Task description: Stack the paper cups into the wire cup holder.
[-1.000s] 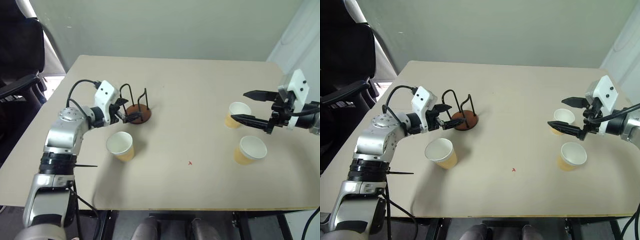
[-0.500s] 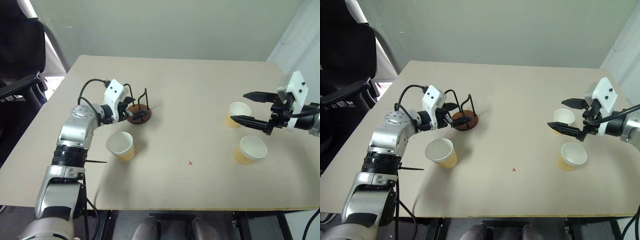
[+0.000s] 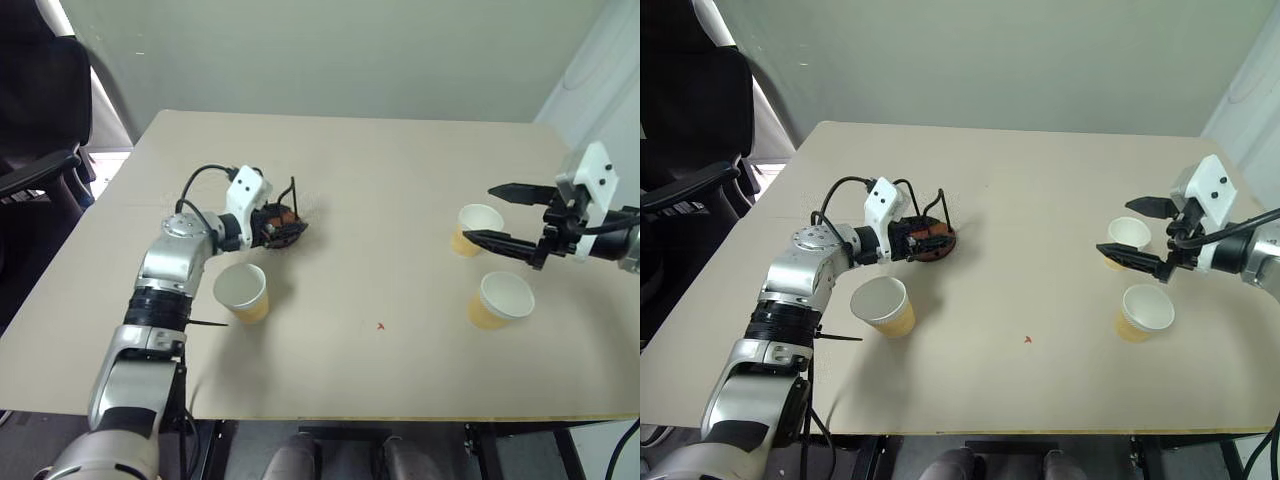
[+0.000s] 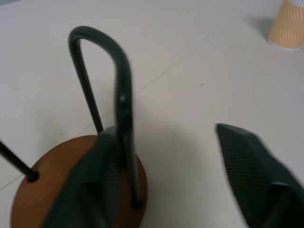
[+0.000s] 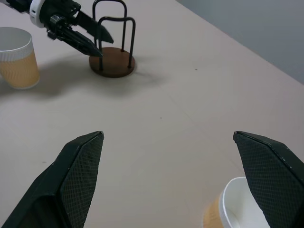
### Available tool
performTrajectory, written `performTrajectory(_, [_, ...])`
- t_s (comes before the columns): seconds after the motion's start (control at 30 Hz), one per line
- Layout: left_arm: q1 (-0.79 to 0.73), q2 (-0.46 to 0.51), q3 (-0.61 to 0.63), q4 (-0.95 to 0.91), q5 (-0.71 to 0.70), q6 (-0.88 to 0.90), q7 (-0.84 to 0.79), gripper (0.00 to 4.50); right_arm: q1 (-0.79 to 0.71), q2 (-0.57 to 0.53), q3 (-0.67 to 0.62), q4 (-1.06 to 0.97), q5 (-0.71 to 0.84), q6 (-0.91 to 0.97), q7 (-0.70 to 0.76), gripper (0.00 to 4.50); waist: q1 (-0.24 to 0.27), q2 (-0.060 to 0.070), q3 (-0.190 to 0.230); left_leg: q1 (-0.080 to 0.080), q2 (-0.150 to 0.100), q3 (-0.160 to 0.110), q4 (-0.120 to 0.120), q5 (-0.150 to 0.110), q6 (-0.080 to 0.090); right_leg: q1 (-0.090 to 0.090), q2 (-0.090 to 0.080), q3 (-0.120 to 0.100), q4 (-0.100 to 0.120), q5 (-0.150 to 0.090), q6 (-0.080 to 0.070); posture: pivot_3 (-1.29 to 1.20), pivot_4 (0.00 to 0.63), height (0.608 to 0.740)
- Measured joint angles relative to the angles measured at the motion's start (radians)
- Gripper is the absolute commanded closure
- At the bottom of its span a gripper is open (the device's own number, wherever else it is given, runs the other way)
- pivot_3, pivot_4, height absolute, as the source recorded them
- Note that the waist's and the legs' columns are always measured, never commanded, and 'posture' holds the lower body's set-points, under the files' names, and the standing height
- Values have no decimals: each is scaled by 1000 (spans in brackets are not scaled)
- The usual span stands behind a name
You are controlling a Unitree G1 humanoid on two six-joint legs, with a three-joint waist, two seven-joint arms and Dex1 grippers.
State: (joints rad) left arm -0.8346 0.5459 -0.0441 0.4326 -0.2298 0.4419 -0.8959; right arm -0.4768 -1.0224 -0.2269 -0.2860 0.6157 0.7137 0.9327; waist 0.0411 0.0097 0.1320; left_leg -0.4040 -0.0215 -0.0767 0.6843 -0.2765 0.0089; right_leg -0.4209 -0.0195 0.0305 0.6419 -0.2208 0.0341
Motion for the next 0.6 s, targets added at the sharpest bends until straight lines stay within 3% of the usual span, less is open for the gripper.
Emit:
performTrajectory(0.17, [0, 0, -1, 0, 0, -3, -21, 4327, 5, 0, -14, 0, 0, 3, -5, 0, 0, 0, 0, 0, 0, 0, 0, 0, 0, 0, 0, 0, 0, 0, 0, 0, 150, 740])
performTrajectory(0.2, [-1, 0, 0, -1, 0, -12, -21, 4490, 10, 0, -21, 0, 0, 3, -8, 0, 1, 0, 0, 0, 0, 0, 0, 0, 0, 0, 0, 0, 0, 0, 0, 0, 150, 740])
performTrajectory(0.6, [-7, 24, -25, -24, 1, -7, -101, 4490, 23, -3, -33, 0, 0, 13, -11, 0, 2, 0, 0, 0, 0, 0, 0, 0, 1, 1, 0, 0, 0, 0, 0, 0, 150, 740])
